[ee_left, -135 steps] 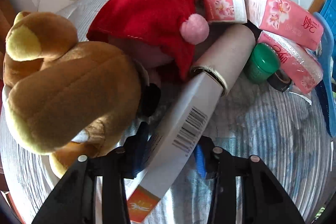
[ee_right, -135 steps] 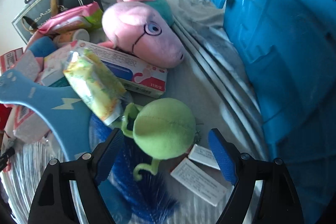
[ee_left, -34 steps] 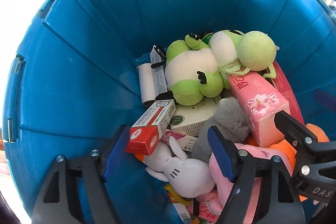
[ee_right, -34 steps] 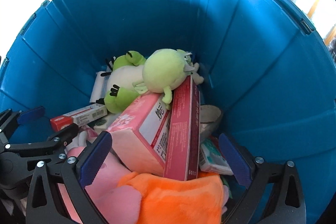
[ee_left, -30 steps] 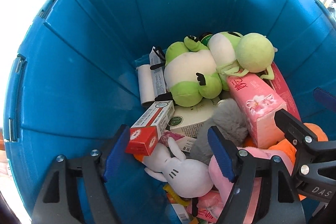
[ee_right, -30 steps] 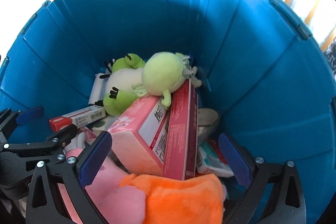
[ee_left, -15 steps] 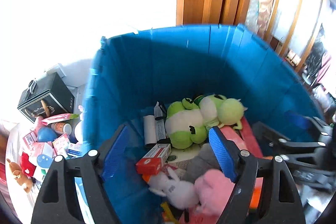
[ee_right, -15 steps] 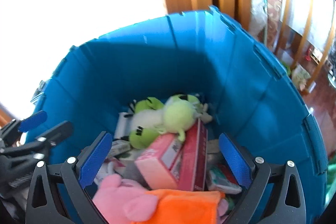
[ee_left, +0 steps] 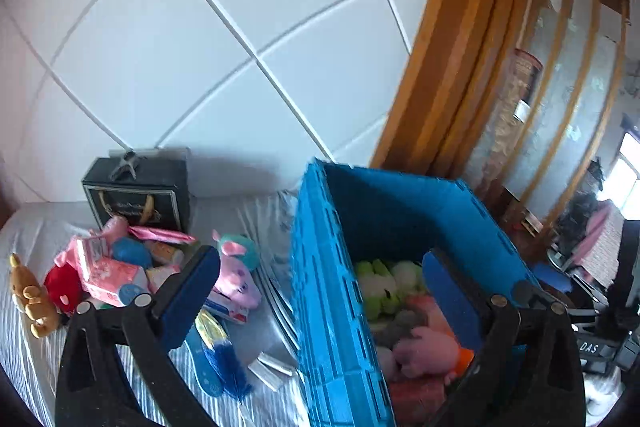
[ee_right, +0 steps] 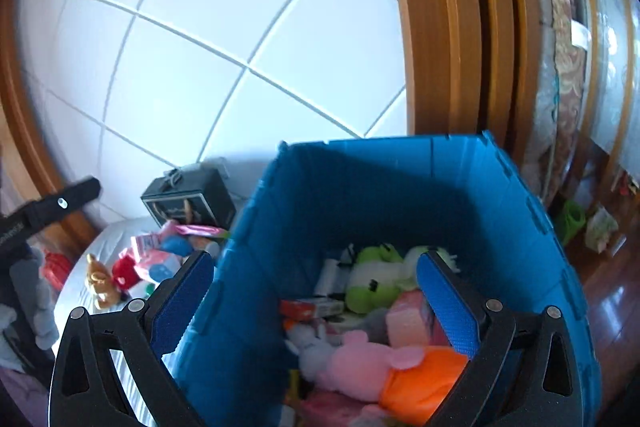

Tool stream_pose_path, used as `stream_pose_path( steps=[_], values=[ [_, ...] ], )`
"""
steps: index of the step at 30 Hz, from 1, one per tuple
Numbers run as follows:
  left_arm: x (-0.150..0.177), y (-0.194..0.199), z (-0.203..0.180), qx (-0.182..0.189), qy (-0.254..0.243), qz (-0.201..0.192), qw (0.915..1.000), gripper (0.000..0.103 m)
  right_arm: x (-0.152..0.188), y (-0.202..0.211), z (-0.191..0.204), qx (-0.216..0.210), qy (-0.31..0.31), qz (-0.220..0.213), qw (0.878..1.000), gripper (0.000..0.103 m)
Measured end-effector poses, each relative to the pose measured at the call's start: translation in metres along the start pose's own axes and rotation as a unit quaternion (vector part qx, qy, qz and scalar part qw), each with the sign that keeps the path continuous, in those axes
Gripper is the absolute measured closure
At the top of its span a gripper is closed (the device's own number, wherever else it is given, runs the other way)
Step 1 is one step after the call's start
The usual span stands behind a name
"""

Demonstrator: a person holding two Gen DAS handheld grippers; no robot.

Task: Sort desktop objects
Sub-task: 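Bring both tools back from the bin to the item heap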

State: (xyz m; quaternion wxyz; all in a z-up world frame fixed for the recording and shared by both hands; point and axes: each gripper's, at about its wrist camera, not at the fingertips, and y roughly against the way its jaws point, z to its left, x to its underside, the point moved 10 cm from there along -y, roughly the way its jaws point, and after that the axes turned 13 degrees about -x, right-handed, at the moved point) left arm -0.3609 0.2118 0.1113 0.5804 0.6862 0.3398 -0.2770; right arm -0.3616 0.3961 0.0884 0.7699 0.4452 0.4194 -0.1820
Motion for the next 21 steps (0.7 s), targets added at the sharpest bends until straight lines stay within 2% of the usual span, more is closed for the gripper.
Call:
stream_pose_path(
  steps=[2, 5, 8, 13, 17, 21],
  values=[
    [0.009, 0.003, 0.009, 0.026, 0.008, 0.023, 0.9994, 0.0, 0.003, 0.003, 0.029, -0.024, 0.01, 0.003, 1.0, 0.0],
    [0.023, 0.006, 0.031, 0.021, -0.014, 0.02, 0.9995, 0.0, 0.011, 0.004, 0.073, -0.037, 0.035, 0.001, 0.999, 0.0],
    [0.035, 0.005, 0.076, -0.028, -0.036, 0.018, 0.9988, 0.0, 0.018, -0.006, 0.115, -0.053, 0.048, 0.003, 0.997, 0.0],
    [0.049, -0.014, 0.178, -0.105, -0.04, 0.023, 0.9934, 0.0, 0.024, -0.05, 0.176, -0.069, 0.048, 0.021, 0.996, 0.0],
    [0.061, -0.033, 0.263, -0.163, -0.03, 0.041, 0.9853, 0.0, 0.029, -0.098, 0.221, -0.092, 0.041, 0.036, 0.994, 0.0],
    [0.081, -0.066, 0.34, -0.208, -0.014, 0.084, 0.9744, 0.0, 0.042, -0.174, 0.258, -0.115, 0.004, 0.065, 0.991, 0.0]
  ],
)
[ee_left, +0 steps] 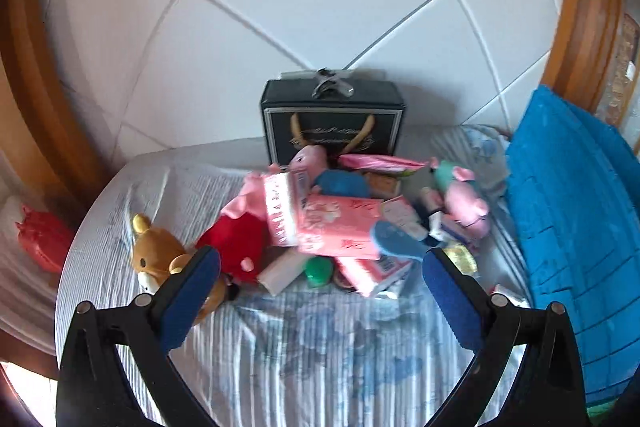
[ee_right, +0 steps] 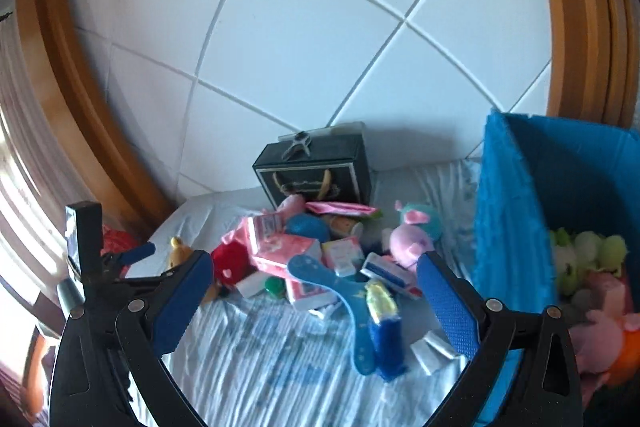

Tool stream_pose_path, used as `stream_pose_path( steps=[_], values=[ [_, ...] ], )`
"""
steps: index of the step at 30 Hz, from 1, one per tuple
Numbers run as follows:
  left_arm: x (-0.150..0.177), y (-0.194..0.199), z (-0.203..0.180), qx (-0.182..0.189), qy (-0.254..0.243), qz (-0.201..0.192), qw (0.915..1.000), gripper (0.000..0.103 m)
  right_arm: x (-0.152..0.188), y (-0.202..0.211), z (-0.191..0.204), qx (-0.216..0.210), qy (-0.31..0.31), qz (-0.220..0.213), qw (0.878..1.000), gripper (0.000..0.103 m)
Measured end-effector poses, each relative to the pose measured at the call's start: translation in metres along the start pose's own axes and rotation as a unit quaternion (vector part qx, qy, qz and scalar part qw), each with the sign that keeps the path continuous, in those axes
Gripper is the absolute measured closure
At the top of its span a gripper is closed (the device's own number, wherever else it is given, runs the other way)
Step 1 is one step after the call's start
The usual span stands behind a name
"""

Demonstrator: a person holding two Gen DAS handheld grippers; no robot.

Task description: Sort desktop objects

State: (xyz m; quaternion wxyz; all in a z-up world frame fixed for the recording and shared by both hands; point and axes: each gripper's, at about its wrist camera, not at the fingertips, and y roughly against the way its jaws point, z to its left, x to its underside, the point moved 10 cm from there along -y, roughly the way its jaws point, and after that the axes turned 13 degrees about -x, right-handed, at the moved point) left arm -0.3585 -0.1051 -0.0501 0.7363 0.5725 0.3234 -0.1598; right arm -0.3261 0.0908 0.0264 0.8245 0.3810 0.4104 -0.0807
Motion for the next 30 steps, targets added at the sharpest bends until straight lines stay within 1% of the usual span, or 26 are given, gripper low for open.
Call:
stream_pose_path(
  steps=[3, 4, 7, 10, 12, 16, 18, 19, 20, 21, 22, 23, 24, 25, 26, 27, 28, 30],
  values=[
    [0.01, -0.043, 0.028, -0.019, 0.001, 0.032, 0.9993, 0.0, 0.012, -0.065, -0.008, 0.013, -0.02, 0.038, 0.999, 0.0],
    [0.012, -0.06, 0.036, -0.026, 0.001, 0.043, 0.9987, 0.0, 0.016, -0.09, -0.015, 0.017, -0.027, 0.056, 0.998, 0.0],
    [0.012, -0.106, 0.056, -0.035, 0.005, 0.075, 0.9965, 0.0, 0.028, -0.159, -0.047, 0.042, -0.05, 0.105, 0.992, 0.0],
    [-0.002, -0.15, 0.069, -0.042, 0.014, 0.098, 0.9942, 0.0, 0.033, -0.215, -0.084, 0.071, -0.073, 0.142, 0.985, 0.0],
    [-0.02, -0.183, 0.07, -0.043, 0.012, 0.106, 0.9934, 0.0, 0.026, -0.257, -0.107, 0.084, -0.079, 0.159, 0.981, 0.0],
    [-0.051, -0.258, 0.067, -0.058, 0.008, 0.123, 0.9907, 0.0, 0.009, -0.327, -0.146, 0.109, -0.085, 0.179, 0.974, 0.0],
    [-0.061, -0.295, 0.067, -0.071, 0.018, 0.132, 0.9885, 0.0, 0.005, -0.356, -0.166, 0.117, -0.104, 0.178, 0.971, 0.0],
    [-0.065, -0.314, 0.068, -0.08, 0.027, 0.137, 0.9869, 0.0, 0.003, -0.373, -0.174, 0.114, -0.116, 0.176, 0.971, 0.0],
    [-0.065, -0.331, 0.066, -0.085, 0.032, 0.148, 0.9849, 0.0, 0.001, -0.386, -0.182, 0.113, -0.123, 0.168, 0.972, 0.0],
    [-0.058, -0.347, 0.062, -0.085, 0.031, 0.168, 0.9817, 0.0, -0.001, -0.4, -0.191, 0.123, -0.12, 0.158, 0.972, 0.0],
    [-0.046, -0.36, 0.054, -0.078, 0.022, 0.195, 0.9774, 0.0, 0.001, -0.41, -0.198, 0.134, -0.117, 0.158, 0.971, 0.0],
    [-0.037, -0.366, 0.046, -0.047, 0.035, 0.212, 0.9756, 0.0, 0.013, -0.424, -0.204, 0.139, -0.126, 0.178, 0.966, 0.0],
    [-0.024, -0.366, 0.037, -0.006, 0.059, 0.239, 0.9692, 0.0, 0.034, -0.439, -0.207, 0.132, -0.145, 0.212, 0.957, 0.0],
    [-0.014, -0.363, 0.034, 0.017, 0.072, 0.254, 0.9644, 0.0, 0.041, -0.446, -0.206, 0.125, -0.152, 0.204, 0.959, 0.0],
    [-0.006, -0.355, 0.033, 0.028, 0.071, 0.252, 0.9648, 0.0, 0.044, -0.444, -0.203, 0.127, -0.148, 0.199, 0.96, 0.0],
    [0.001, -0.347, 0.035, 0.027, 0.061, 0.244, 0.9675, 0.0, 0.051, -0.44, -0.197, 0.124, -0.145, 0.204, 0.96, 0.0],
    [0.01, -0.337, 0.038, 0.027, 0.052, 0.238, 0.9694, 0.0, 0.057, -0.436, -0.189, 0.111, -0.145, 0.215, 0.959, 0.0],
    [0.039, -0.313, 0.044, 0.026, 0.037, 0.245, 0.9684, 0.0, 0.076, -0.424, -0.169, 0.065, -0.158, 0.235, 0.957, 0.0]
  ],
)
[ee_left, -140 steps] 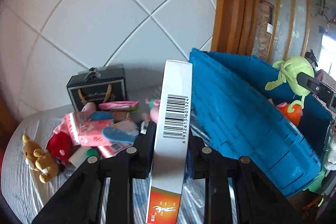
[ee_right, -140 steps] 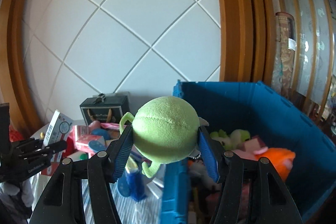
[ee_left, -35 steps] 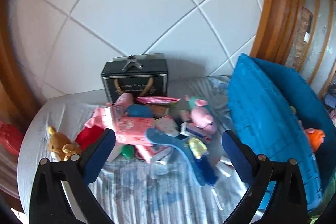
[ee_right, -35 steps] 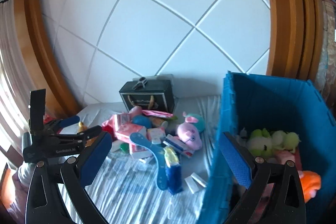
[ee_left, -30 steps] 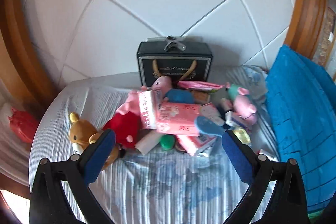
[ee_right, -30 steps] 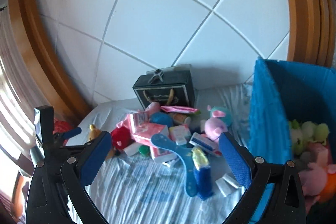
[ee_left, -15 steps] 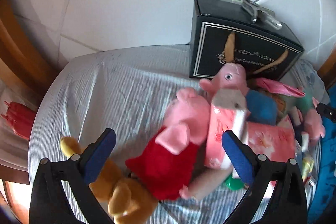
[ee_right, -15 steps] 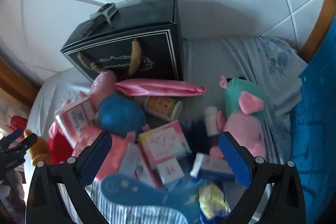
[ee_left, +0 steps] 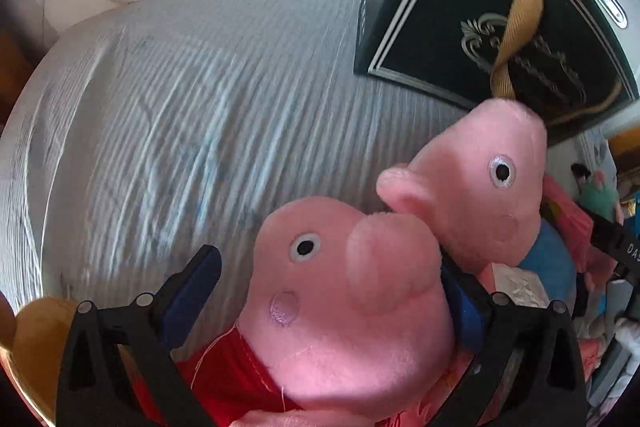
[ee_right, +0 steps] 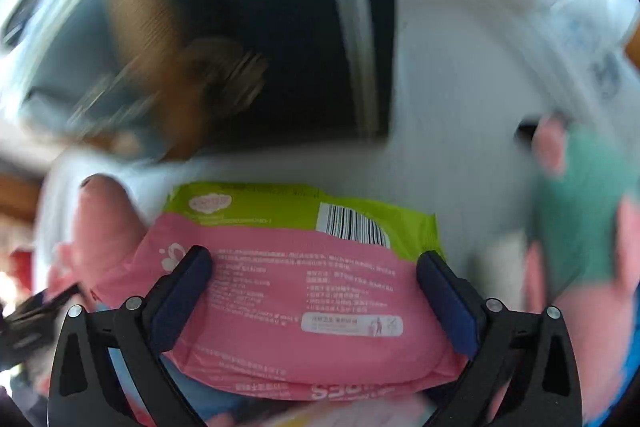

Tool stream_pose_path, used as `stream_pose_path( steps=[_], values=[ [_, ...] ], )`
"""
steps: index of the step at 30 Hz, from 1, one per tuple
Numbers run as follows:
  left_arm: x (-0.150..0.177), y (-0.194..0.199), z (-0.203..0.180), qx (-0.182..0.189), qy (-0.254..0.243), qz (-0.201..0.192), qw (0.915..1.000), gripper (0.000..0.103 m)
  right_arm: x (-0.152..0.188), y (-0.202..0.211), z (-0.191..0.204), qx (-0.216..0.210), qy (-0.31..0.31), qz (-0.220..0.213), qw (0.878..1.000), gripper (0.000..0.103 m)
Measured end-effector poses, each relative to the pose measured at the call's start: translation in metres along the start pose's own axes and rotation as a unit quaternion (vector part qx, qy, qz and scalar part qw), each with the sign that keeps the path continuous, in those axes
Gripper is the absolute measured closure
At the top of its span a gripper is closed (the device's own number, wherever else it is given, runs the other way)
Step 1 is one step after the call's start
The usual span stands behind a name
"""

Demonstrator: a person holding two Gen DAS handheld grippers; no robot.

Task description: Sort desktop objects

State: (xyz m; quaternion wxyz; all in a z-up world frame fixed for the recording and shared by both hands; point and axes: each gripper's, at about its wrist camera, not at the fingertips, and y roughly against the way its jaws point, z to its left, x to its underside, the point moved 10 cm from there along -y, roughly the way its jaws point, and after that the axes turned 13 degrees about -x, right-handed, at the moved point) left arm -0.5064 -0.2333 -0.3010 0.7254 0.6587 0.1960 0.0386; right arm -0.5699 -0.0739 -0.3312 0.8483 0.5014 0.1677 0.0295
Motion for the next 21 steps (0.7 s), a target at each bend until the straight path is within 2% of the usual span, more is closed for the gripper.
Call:
stream_pose_path(
  steps=[1, 3, 4, 6, 7, 8, 10, 14, 15, 16, 18, 20, 21],
  values=[
    [0.019, 0.005, 0.002, -0.001, -0.013, 0.0, 0.9999, 0.0, 0.018, 0.004, 0.008, -0.012, 0.009, 0.011, 1.0, 0.0],
    [0.054, 0.016, 0.004, -0.011, -0.037, -0.011, 0.9992, 0.0, 0.047, 0.016, 0.024, -0.008, 0.038, 0.006, 0.999, 0.0],
    [0.074, 0.023, 0.004, -0.023, -0.054, -0.017, 0.9981, 0.0, 0.06, 0.021, 0.032, -0.023, 0.042, 0.004, 0.999, 0.0],
    [0.109, 0.038, 0.0, -0.026, -0.081, -0.031, 0.9959, 0.0, 0.097, 0.031, 0.055, -0.085, 0.037, 0.016, 0.996, 0.0],
    [0.125, 0.045, 0.001, -0.035, -0.088, -0.036, 0.9948, 0.0, 0.115, 0.033, 0.065, -0.091, 0.049, 0.03, 0.994, 0.0],
    [0.138, 0.054, 0.003, -0.053, -0.094, -0.051, 0.9929, 0.0, 0.13, 0.037, 0.072, -0.085, 0.071, 0.035, 0.993, 0.0],
    [0.167, 0.074, 0.007, -0.078, -0.113, -0.087, 0.9867, 0.0, 0.16, 0.048, 0.077, -0.045, 0.103, 0.03, 0.993, 0.0],
    [0.208, 0.107, 0.02, -0.09, -0.114, -0.119, 0.9821, 0.0, 0.218, 0.055, 0.068, -0.019, 0.114, 0.068, 0.991, 0.0],
    [0.21, 0.122, 0.028, -0.096, -0.107, -0.142, 0.9794, 0.0, 0.225, 0.062, 0.065, -0.013, 0.119, 0.058, 0.991, 0.0],
    [0.214, 0.139, 0.035, -0.101, -0.098, -0.168, 0.9758, 0.0, 0.23, 0.076, 0.065, -0.01, 0.129, 0.029, 0.991, 0.0],
    [0.225, 0.167, 0.052, -0.112, -0.072, -0.194, 0.9719, 0.0, 0.232, 0.114, 0.07, -0.002, 0.144, -0.038, 0.989, 0.0],
    [0.231, 0.185, 0.069, -0.119, -0.047, -0.199, 0.9717, 0.0, 0.235, 0.152, 0.078, -0.005, 0.164, -0.098, 0.982, 0.0],
    [0.248, 0.189, 0.086, -0.131, -0.029, -0.19, 0.9725, 0.0, 0.241, 0.174, 0.086, -0.01, 0.179, -0.123, 0.976, 0.0]
  ],
)
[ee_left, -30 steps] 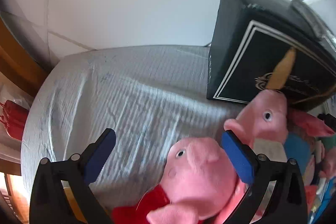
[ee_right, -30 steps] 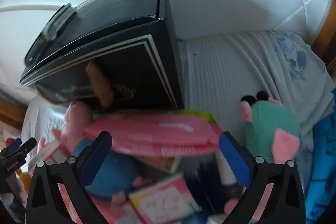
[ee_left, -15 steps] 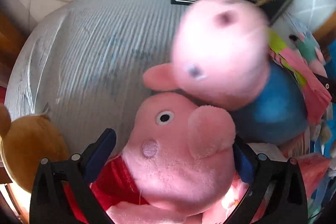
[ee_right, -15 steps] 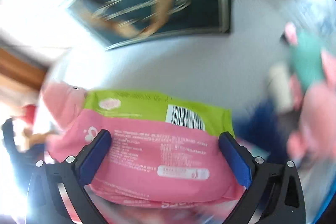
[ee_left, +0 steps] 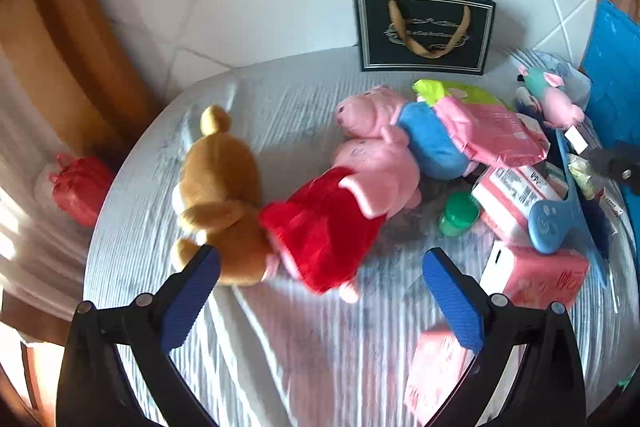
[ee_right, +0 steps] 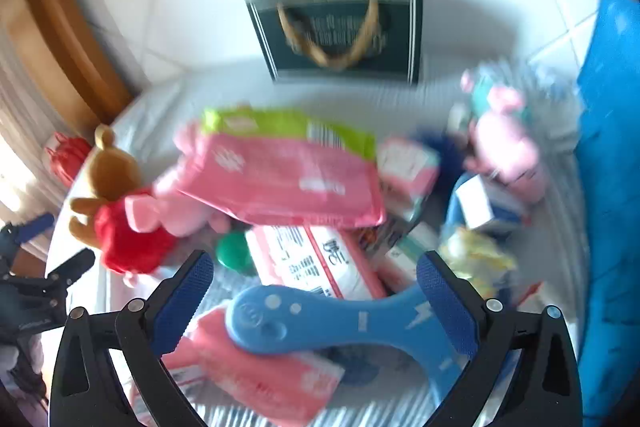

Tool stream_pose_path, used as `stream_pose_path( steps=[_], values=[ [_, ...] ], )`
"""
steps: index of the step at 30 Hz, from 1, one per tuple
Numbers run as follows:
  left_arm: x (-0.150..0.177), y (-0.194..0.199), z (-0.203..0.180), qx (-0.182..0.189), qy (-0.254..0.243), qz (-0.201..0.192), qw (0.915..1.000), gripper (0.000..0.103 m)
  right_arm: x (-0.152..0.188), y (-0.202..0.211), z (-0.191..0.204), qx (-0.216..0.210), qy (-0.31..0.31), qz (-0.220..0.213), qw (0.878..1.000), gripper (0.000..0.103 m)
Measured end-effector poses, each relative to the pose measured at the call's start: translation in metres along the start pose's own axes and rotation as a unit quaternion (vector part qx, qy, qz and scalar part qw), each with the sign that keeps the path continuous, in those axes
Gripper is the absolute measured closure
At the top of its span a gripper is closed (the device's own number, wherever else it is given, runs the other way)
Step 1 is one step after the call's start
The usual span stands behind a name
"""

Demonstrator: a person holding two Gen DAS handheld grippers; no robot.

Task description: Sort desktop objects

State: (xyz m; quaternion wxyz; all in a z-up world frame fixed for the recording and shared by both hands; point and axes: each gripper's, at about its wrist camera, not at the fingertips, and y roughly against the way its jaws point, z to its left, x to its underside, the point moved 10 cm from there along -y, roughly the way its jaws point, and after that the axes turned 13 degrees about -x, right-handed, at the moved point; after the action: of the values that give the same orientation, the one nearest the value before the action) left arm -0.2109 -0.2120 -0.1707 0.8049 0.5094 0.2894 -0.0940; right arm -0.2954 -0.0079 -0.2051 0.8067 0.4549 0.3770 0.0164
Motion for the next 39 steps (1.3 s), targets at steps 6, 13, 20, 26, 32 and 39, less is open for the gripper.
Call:
stream_pose_path(
  steps=[6, 13, 20, 26, 32, 39],
  values=[
    [0.176, 0.014, 0.08, -0.054, 0.136, 0.141, 0.9792, 0.0, 0.053, 0.035, 0.063, -0.079, 0.065, 0.029, 0.994, 0.0],
    [0.36, -0.001, 0.049, -0.001, 0.308, 0.292, 0.9054, 0.011, 0.132, -0.024, 0.122, -0.146, 0.073, 0.126, 0.979, 0.003],
    [0.283, 0.01, 0.041, -0.06, 0.273, 0.159, 0.9471, 0.05, 0.125, -0.047, 0.153, -0.18, 0.108, 0.127, 0.969, 0.017],
    [0.177, 0.044, -0.007, 0.001, 0.208, 0.052, 0.9768, 0.024, 0.103, -0.012, 0.133, -0.171, 0.084, 0.072, 0.979, 0.021],
    [0.094, 0.074, -0.059, 0.019, 0.098, -0.042, 0.9941, 0.005, 0.083, 0.028, 0.055, -0.103, 0.039, 0.03, 0.994, 0.018],
    [0.091, 0.017, -0.052, 0.017, 0.072, 0.027, 0.9969, 0.004, 0.106, 0.034, -0.006, -0.042, -0.03, 0.043, 0.998, 0.013]
  ],
)
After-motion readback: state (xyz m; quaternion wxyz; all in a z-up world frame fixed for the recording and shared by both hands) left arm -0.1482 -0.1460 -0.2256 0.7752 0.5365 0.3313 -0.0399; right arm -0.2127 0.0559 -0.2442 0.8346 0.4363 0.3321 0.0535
